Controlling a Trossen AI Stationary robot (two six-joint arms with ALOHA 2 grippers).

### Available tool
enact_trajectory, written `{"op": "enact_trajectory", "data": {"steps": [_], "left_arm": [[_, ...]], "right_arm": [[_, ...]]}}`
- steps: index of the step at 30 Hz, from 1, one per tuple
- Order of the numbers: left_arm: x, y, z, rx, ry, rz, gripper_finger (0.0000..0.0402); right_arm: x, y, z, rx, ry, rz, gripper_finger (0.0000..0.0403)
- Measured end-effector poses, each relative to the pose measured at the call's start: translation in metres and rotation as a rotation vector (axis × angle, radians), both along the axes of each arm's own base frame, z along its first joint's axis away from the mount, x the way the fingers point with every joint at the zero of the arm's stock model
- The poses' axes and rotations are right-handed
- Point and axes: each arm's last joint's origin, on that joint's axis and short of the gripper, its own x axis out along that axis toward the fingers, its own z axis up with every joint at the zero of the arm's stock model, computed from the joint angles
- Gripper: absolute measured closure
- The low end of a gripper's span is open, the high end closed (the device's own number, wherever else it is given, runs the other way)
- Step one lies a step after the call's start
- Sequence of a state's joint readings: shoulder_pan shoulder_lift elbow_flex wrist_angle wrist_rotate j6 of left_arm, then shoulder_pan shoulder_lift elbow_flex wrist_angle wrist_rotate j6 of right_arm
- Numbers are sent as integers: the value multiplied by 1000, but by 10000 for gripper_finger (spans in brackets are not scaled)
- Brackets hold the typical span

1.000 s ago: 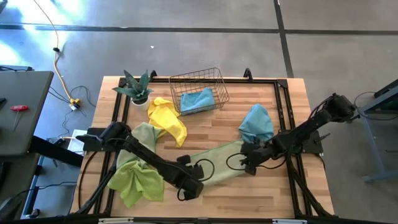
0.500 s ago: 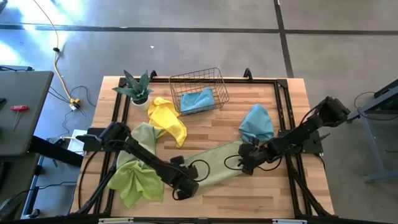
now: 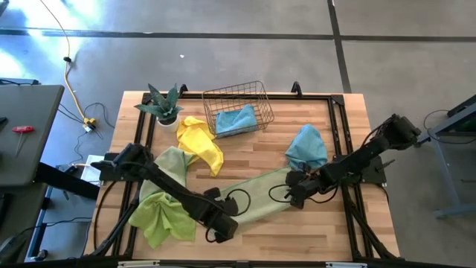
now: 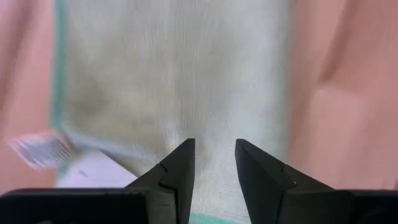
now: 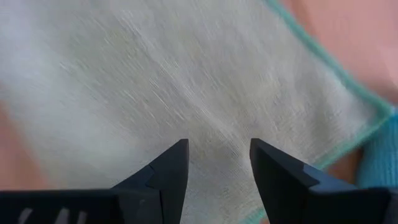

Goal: Fold microfiber towels
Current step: Fold the right light blue microfiber cloth

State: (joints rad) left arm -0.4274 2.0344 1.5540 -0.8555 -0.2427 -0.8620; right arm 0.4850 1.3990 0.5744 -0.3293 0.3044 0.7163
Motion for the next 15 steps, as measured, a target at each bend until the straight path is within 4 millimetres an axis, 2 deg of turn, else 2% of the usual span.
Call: {"op": "enact_trajectory", "data": {"steps": [3, 5, 8, 12, 15], "left_arm": [[1, 2, 6, 78, -34, -4, 296], [-2, 4, 3, 101, -3, -2, 296], [-4, 7, -8, 86, 37, -7, 296], [-8, 7, -19, 35, 74, -72, 296], [-11, 7, -28, 16, 100, -139, 296]], "right_arm": [[-2, -1, 15, 52, 33, -94, 238], [-7, 0, 20, 99, 86, -152, 238], [-11, 8, 35, 203, 64, -244, 238], [-23, 22, 40, 349, 40, -427, 238], [-33, 36, 40, 421, 47, -492, 238]]}}
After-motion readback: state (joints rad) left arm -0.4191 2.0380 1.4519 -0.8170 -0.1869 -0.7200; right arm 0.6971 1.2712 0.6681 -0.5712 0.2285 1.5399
